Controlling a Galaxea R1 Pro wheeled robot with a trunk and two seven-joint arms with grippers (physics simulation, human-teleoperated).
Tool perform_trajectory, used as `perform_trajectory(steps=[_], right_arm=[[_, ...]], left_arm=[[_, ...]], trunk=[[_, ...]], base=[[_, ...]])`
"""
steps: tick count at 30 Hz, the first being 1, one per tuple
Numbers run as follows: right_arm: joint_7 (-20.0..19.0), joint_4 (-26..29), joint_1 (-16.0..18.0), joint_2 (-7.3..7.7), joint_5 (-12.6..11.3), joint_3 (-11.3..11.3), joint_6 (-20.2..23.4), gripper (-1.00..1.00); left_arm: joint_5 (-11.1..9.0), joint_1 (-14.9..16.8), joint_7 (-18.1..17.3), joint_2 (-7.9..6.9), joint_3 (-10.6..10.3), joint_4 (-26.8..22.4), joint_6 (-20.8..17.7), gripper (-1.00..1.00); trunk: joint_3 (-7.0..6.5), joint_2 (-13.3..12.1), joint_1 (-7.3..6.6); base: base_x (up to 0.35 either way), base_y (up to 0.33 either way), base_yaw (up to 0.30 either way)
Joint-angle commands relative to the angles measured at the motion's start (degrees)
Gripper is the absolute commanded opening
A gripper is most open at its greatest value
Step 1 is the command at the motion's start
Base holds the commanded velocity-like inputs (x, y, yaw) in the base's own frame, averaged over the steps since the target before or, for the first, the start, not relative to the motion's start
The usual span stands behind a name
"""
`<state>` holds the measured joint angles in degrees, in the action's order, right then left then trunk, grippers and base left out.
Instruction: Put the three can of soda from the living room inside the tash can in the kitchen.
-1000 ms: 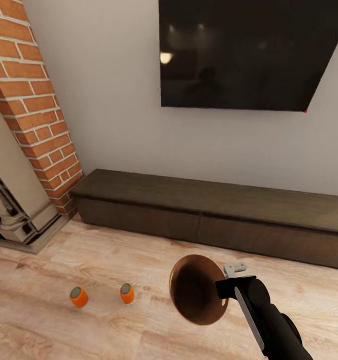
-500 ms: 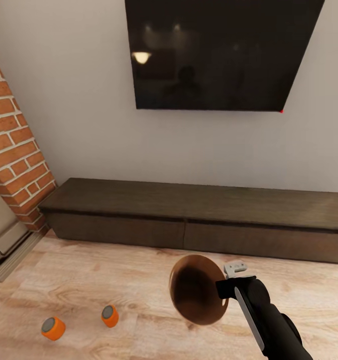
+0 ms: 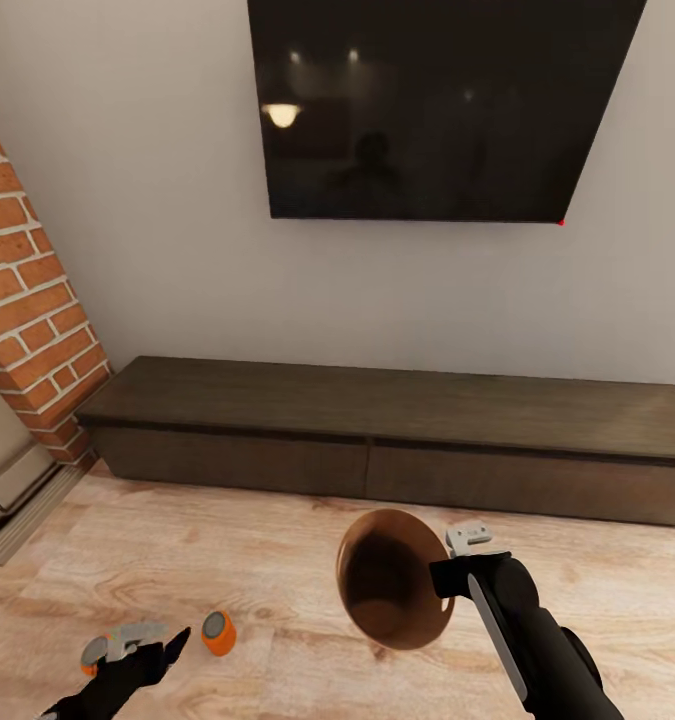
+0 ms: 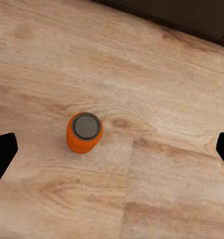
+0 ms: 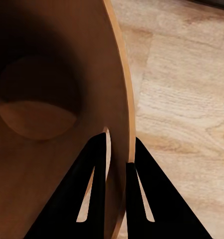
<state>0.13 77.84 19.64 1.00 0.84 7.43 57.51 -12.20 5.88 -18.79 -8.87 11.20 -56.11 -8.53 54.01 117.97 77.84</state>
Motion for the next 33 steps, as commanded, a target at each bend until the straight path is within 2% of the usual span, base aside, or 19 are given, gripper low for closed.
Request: perform_trajectory(steps=[1, 2, 7, 11, 18, 33], right_arm=[[-0.7, 0.0, 0.0, 0.00, -1.0, -0.1, 0.0, -1.00], [-0.7, 0.0, 0.0, 0.02, -1.0, -0.1, 0.0, -1.00], [-0.7, 0.0, 0.0, 0.03, -1.0, -0.1, 0.0, -1.00], [-0.7, 0.0, 0.0, 0.05, -1.0, -0.1, 0.0, -1.00], [-0.7, 0.0, 0.0, 0.05, -1.0, -0.1, 0.0, -1.00], [-0.7, 0.0, 0.0, 0.06, -1.0, -0.1, 0.0, -1.00]], left_arm=[[0.1, 3.3, 3.1, 0.70, -1.9, 4.4, -0.1, 1.00], [0.1, 6.8, 5.1, 1.14, -3.4, 9.5, -0.2, 1.00], [0.1, 15.8, 7.7, 1.75, -5.3, 21.3, 1.3, 1.00], [0.2, 18.5, 8.5, 1.91, -5.8, 24.5, 5.2, 1.00], [0.1, 19.6, 10.2, 1.92, -5.9, 25.8, 8.3, 1.00], [0.1, 19.8, 11.0, 1.92, -5.9, 26.0, 8.9, 1.00]], trunk=[[0.00, 0.0, 0.00], [0.00, 0.0, 0.00], [0.00, 0.0, 0.00], [0.00, 0.0, 0.00], [0.00, 0.0, 0.00], [0.00, 0.0, 0.00]], base=[[0.000, 0.000, 0.000], [0.000, 0.000, 0.000], [0.000, 0.000, 0.000], [0.000, 0.000, 0.000], [0.001, 0.000, 0.000], [0.184, 0.000, 0.000]])
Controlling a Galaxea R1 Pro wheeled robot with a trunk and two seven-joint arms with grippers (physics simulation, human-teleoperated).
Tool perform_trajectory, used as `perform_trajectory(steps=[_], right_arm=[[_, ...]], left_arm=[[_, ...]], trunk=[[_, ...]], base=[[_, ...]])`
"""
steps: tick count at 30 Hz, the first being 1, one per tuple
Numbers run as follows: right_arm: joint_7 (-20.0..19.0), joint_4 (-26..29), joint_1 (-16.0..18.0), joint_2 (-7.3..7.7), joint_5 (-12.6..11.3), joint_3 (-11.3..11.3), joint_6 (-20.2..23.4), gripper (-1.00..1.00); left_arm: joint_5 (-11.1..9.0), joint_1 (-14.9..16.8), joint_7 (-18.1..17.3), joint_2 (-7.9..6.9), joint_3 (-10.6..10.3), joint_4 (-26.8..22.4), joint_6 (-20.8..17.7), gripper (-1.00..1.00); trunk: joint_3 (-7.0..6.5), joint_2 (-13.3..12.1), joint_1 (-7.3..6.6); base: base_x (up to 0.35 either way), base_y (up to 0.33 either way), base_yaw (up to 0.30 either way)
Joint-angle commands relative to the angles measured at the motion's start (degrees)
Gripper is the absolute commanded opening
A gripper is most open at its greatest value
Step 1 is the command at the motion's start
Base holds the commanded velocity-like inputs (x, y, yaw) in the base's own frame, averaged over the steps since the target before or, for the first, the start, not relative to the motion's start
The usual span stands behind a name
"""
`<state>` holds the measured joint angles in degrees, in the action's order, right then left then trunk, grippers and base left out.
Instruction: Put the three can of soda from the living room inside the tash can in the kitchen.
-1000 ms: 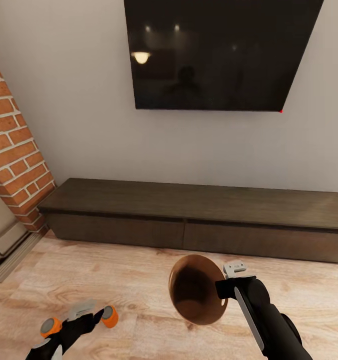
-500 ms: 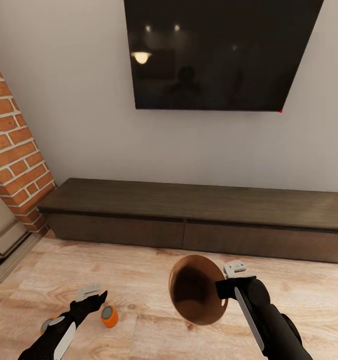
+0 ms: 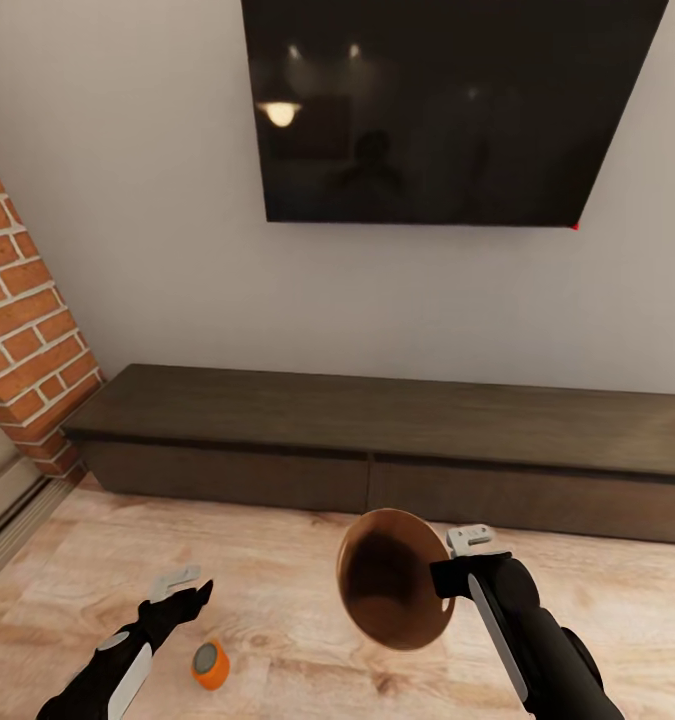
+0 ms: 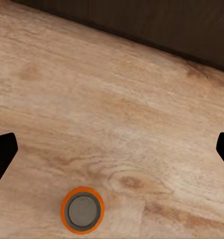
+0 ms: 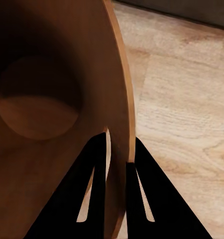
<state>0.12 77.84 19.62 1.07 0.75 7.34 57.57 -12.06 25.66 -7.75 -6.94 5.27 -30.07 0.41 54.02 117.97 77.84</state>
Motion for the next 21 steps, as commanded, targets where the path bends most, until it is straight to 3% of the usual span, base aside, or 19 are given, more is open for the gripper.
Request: perform_trajectory(steps=[1, 5, 12, 21], right_arm=[[-0.7, 0.0, 0.0, -0.01, -0.9, 0.0, 0.0, -1.00], [-0.7, 0.0, 0.0, -0.01, -0.9, 0.0, 0.0, -1.00], [-0.7, 0.0, 0.0, -0.05, -0.9, 0.0, -0.1, -1.00], [-0.7, 0.0, 0.0, -0.09, -0.9, 0.0, 0.0, -1.00]], left_arm=[[0.0, 0.0, 0.0, 0.00, 0.0, 0.0, 0.0, 1.00], [0.0, 0.0, 0.0, 0.00, 0.0, 0.0, 0.0, 1.00], [0.0, 0.0, 0.0, -0.13, 0.1, 0.2, 2.8, 1.00], [0.0, 0.0, 0.0, -0.17, 0.1, 0.3, 3.3, 1.00]], trunk=[[-0.01, 0.0, 0.00], [-0.01, 0.0, 0.00], [0.13, 0.0, 0.00], [0.88, 0.0, 0.00]], base=[[0.224, 0.000, 0.000], [0.223, 0.000, 0.000], [0.020, 0.000, 0.000], [0.001, 0.000, 0.000]])
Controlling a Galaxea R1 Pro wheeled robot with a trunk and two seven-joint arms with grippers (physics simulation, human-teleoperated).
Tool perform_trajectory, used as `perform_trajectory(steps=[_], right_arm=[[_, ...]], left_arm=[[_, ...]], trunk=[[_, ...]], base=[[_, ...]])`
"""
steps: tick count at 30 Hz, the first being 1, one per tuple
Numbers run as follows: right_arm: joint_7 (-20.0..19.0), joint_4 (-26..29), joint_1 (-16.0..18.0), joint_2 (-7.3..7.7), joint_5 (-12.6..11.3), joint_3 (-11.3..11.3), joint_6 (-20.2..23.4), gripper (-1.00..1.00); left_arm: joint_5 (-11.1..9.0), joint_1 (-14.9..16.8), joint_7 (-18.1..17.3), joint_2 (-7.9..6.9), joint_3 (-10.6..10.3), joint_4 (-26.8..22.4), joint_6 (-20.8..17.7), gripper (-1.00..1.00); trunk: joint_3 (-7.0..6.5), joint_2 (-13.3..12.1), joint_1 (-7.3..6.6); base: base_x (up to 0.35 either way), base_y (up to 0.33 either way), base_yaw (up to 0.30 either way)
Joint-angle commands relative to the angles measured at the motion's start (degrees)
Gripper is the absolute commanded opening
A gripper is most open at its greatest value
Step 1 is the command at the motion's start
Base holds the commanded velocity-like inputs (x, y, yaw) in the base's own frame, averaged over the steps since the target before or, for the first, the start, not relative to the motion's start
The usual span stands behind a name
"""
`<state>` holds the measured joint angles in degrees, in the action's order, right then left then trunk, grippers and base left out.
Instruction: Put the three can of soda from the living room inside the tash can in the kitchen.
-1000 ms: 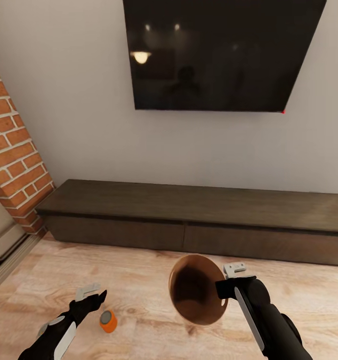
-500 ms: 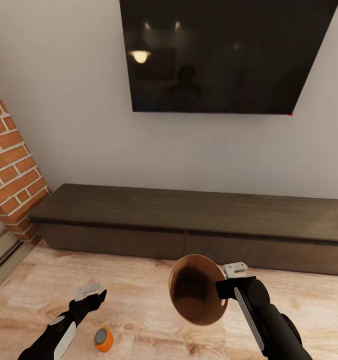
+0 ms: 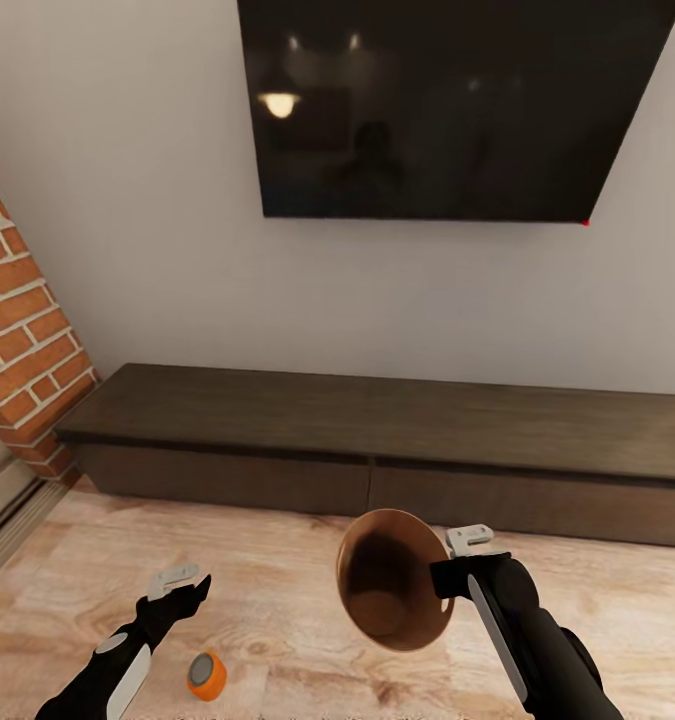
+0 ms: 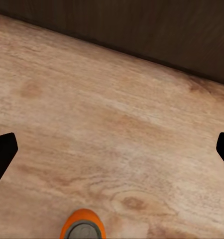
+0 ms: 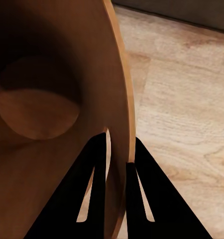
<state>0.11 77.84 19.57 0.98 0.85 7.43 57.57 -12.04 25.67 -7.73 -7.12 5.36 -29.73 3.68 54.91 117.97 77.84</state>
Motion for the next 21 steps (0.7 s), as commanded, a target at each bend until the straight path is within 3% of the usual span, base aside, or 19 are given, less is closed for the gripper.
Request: perform_trajectory(steps=[1, 11, 21], right_arm=[[-0.7, 0.0, 0.0, -0.01, -1.0, 0.0, 0.0, -1.00], [-0.7, 0.0, 0.0, -0.04, -1.0, 0.0, 0.0, -1.00], [-0.7, 0.0, 0.0, -0.10, -1.0, 0.0, 0.0, -1.00]], left_arm=[[0.0, 0.0, 0.0, 0.00, 0.0, 0.0, 0.0, 1.00], [0.0, 0.0, 0.0, 0.00, 0.0, -0.1, 0.0, 1.00], [0.0, 0.0, 0.0, 0.00, 0.0, -0.1, 0.0, 1.00]], trunk=[[0.09, 0.0, 0.00], [0.50, 0.0, 0.00], [1.30, 0.0, 0.00]], base=[[0.073, 0.000, 0.000], [0.177, 0.000, 0.000], [0.028, 0.000, 0.000]])
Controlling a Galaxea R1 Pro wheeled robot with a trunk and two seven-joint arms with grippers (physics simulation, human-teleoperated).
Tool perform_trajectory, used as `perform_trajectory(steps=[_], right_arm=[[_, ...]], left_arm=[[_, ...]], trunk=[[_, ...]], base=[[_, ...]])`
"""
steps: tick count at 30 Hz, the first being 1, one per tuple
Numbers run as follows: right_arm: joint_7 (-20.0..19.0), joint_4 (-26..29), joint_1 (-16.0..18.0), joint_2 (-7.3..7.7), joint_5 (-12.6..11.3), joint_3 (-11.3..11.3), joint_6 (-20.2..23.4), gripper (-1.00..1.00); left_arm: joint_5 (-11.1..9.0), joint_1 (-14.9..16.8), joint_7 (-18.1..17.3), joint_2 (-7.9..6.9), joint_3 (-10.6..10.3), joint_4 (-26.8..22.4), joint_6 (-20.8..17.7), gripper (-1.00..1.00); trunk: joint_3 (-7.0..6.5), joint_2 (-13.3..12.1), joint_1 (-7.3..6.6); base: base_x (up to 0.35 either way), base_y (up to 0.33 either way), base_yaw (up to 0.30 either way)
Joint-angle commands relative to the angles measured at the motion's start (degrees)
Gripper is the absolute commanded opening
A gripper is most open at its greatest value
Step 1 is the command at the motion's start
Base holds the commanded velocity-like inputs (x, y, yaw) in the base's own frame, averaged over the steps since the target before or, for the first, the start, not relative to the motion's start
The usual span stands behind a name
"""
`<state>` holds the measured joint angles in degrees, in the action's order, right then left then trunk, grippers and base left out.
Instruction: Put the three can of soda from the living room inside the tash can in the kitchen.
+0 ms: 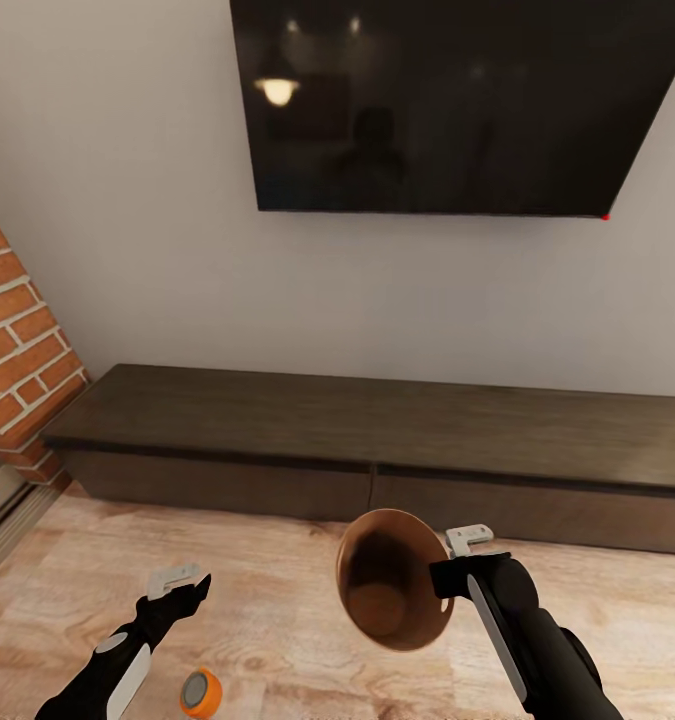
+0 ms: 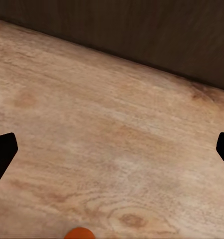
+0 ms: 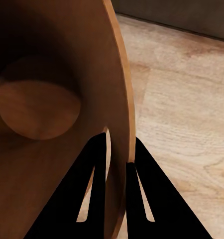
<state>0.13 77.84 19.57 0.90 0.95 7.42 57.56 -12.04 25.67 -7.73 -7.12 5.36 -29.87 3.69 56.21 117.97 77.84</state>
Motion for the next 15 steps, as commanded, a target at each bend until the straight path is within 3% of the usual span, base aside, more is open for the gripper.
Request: perform_trajectory(steps=[1, 15], right_arm=[[-0.7, 0.0, 0.0, -0.01, -1.1, 0.0, 0.0, -1.00], [-0.7, 0.0, 0.0, -0.02, -1.1, 0.0, 0.0, -1.00]], left_arm=[[0.0, 0.0, 0.0, 0.00, 0.0, 0.0, 0.0, 1.00], [0.0, 0.0, 0.0, 0.00, 0.0, 0.1, 0.0, 1.00]], trunk=[[0.09, 0.0, 0.00], [1.39, 0.0, 0.00]], base=[[0.003, 0.000, 0.000], [0.001, 0.000, 0.000]])
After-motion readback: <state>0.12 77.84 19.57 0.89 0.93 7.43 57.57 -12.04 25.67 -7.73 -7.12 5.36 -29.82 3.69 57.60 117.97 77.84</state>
